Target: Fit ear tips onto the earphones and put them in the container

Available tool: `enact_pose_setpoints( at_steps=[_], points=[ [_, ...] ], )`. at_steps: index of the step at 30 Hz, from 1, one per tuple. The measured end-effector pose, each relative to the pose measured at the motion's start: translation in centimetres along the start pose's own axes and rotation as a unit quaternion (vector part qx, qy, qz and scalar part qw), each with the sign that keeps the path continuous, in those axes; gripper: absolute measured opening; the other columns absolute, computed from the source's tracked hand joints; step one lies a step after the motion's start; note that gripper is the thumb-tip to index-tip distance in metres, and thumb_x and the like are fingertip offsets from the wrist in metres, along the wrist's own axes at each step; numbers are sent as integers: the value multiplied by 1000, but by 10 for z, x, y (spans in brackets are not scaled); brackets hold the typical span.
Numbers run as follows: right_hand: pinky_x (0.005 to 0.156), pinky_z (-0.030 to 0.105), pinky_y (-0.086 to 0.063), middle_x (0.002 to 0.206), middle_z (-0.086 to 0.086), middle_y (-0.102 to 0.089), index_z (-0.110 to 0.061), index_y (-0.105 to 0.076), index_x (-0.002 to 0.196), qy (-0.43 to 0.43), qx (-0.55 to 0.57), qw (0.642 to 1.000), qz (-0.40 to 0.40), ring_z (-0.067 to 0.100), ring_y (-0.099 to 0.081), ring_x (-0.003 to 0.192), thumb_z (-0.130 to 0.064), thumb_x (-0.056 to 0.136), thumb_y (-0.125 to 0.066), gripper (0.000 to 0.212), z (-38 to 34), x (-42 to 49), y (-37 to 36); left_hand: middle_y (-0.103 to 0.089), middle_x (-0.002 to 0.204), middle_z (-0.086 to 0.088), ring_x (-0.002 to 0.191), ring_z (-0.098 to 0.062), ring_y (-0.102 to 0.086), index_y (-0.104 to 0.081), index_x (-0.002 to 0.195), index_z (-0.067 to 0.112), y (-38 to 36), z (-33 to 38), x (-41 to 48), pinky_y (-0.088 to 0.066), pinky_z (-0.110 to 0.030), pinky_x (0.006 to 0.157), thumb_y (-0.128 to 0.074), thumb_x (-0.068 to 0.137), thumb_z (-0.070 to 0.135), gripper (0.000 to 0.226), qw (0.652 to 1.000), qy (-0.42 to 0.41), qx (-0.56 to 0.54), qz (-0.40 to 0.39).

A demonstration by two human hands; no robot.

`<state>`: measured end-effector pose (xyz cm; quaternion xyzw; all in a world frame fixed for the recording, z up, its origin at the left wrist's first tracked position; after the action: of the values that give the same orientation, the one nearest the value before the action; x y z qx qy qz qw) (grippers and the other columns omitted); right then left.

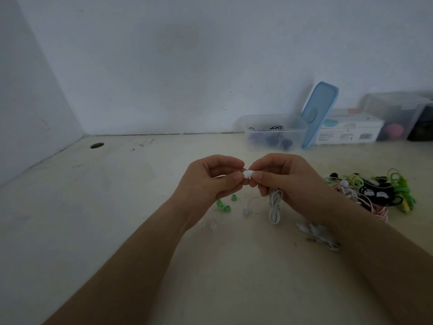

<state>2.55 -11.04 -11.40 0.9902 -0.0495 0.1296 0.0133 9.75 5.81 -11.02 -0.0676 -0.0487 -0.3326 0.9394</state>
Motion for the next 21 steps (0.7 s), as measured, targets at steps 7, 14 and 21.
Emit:
enact_pose_setpoints(
  at_steps=[7, 14, 21],
  points=[
    [52, 26, -46, 68, 14, -64, 5, -63, 89, -50, 70, 993, 79, 20, -54, 54, -14, 66, -72, 30, -5, 4, 7, -68, 80, 19, 67, -1, -60, -68, 85, 34, -10, -5, -2, -48, -14, 61, -79, 75, 45, 19, 877, -70, 476, 3],
    [57, 28, -51, 80, 16, -71, -3, -61, 86, -75, 65, 989, 109, 19, -60, 60, 1, 84, -66, 7, 0, 4, 10, -56, 79, 24, 72, 8, -52, -61, 88, 40, -20, -16, -3, -55, -25, 77, -74, 81, 35, 16, 817, -61, 572, -38],
    [65, 29, -52, 74, 3, -74, -18, -73, 91, -28, -196, 973, 122, 14, -65, 62, -7, 88, -66, 13, 7, 6, 15, -63, 84, 18, 72, 0, -61, -67, 88, 31, -15, -8, -3, -51, -12, 71, -78, 81, 18, 18, 854, -149, 494, 62]
  ],
)
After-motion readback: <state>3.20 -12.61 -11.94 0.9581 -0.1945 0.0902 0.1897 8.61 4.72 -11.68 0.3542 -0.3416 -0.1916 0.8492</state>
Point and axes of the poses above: each hand's wrist, its own x-axis towards the middle knuckle, its own y-axis out of the back of the hand, z = x × y, the point moved 2 cm from there along x, towards the middle knuckle
